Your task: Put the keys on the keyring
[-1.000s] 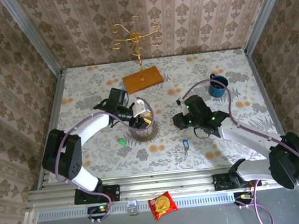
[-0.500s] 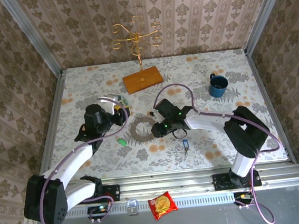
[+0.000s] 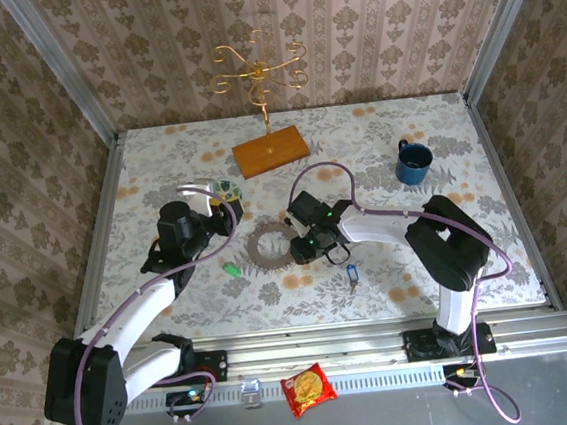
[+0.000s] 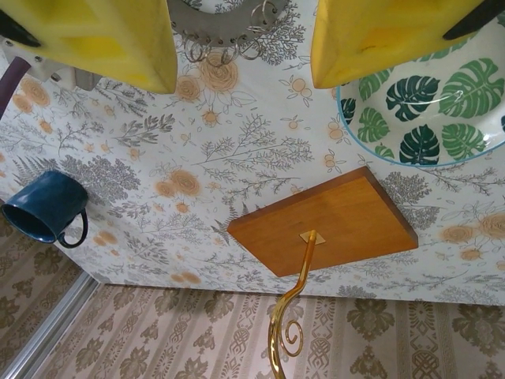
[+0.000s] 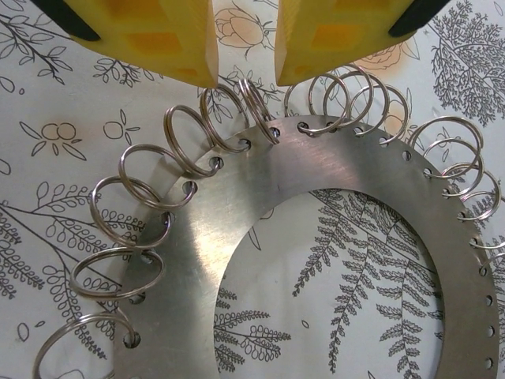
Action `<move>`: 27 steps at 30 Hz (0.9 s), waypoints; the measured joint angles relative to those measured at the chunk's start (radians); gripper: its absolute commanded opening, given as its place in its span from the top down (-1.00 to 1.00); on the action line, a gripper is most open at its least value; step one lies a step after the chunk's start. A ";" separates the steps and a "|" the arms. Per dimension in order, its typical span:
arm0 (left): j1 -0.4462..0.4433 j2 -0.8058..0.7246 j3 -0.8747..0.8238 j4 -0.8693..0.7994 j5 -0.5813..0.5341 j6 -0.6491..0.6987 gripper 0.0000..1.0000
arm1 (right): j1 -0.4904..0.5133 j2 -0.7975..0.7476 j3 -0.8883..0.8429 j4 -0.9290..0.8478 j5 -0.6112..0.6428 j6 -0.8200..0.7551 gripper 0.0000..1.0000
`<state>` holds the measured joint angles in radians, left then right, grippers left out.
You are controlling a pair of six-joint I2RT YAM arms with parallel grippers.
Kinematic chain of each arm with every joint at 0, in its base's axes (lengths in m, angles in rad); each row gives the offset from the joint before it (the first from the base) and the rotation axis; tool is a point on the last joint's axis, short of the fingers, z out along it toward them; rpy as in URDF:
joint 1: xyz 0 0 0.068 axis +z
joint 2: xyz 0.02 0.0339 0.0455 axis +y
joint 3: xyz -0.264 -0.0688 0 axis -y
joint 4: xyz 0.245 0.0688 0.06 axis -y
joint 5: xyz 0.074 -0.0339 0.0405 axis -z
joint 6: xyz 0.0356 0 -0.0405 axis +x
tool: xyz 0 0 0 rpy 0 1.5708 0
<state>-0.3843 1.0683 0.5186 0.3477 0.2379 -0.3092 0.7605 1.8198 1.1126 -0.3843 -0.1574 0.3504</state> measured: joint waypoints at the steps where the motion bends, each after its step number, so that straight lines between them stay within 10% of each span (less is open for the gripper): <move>1: 0.000 0.000 0.000 0.001 0.000 -0.005 0.05 | 0.000 0.003 0.005 -0.001 0.000 0.000 0.47; 27: 0.000 0.000 -0.001 0.001 0.000 -0.013 0.10 | 0.003 0.063 0.065 -0.002 -0.008 -0.011 0.57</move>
<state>-0.3843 1.0687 0.5175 0.3489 0.2382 -0.3222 0.7639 1.8824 1.1778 -0.3859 -0.1654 0.3397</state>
